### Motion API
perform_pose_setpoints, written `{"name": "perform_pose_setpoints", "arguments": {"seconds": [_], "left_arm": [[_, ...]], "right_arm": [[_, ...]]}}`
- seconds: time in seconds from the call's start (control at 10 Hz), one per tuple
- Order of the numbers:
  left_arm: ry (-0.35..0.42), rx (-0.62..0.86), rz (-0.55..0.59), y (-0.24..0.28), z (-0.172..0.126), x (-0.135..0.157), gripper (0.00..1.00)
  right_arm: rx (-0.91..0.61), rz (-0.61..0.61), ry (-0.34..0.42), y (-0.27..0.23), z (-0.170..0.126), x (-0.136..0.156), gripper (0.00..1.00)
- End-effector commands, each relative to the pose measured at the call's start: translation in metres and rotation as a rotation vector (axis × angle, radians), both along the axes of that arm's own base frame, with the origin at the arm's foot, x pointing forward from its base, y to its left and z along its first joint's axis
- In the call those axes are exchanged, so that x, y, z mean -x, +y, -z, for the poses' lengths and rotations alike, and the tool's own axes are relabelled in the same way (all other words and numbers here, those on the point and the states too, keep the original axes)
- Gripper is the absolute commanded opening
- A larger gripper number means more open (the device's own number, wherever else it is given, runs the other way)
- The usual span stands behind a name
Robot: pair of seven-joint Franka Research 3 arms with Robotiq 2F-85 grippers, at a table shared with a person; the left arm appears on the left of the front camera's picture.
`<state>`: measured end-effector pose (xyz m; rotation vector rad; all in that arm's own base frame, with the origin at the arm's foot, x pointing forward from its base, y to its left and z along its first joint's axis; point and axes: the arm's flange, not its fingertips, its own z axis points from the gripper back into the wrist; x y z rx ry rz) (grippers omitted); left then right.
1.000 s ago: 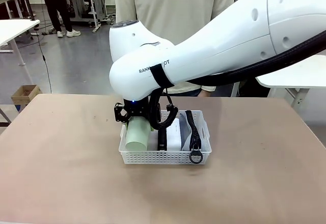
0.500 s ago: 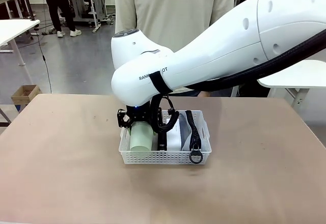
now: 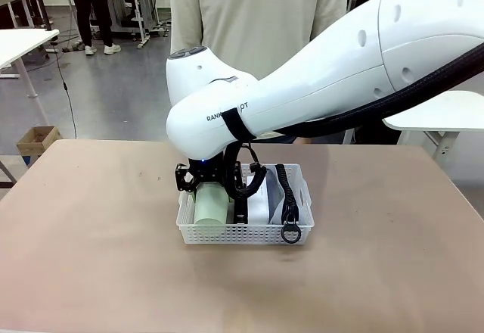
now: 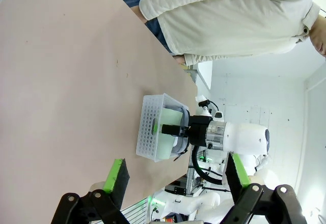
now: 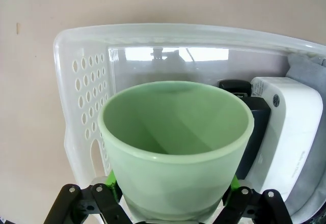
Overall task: Efficiently arrange items inside the basket to fit them all.
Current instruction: Pick up the Reusable plastic cup and place it inside the Organizing basket.
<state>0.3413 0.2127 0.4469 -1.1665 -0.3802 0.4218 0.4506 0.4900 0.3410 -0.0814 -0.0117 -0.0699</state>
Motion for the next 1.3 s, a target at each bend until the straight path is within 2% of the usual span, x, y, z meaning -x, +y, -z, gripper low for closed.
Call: {"name": "perform_pose_setpoints", "arguments": {"seconds": [0.0, 0.1, 0.8, 1.0, 1.2], "left_arm": [[0.006, -0.001, 0.006, -0.002, -0.003, 0.003, 1.00], [0.006, -0.001, 0.006, -0.002, -0.003, 0.003, 1.00], [0.006, -0.001, 0.006, -0.002, -0.003, 0.003, 1.00], [0.006, -0.001, 0.006, -0.002, -0.003, 0.003, 1.00], [0.006, -0.001, 0.006, -0.002, -0.003, 0.003, 1.00]], "right_arm": [[0.022, -0.019, -0.030, -0.001, -0.001, 0.004, 0.95], [0.028, -0.032, -0.029, -0.002, 0.000, 0.004, 1.00], [0.026, -0.042, -0.039, -0.004, -0.002, 0.006, 1.00], [-0.011, -0.060, -0.059, -0.019, -0.026, 0.014, 1.00], [-0.151, -0.134, -0.013, -0.062, -0.078, 0.036, 1.00]]}}
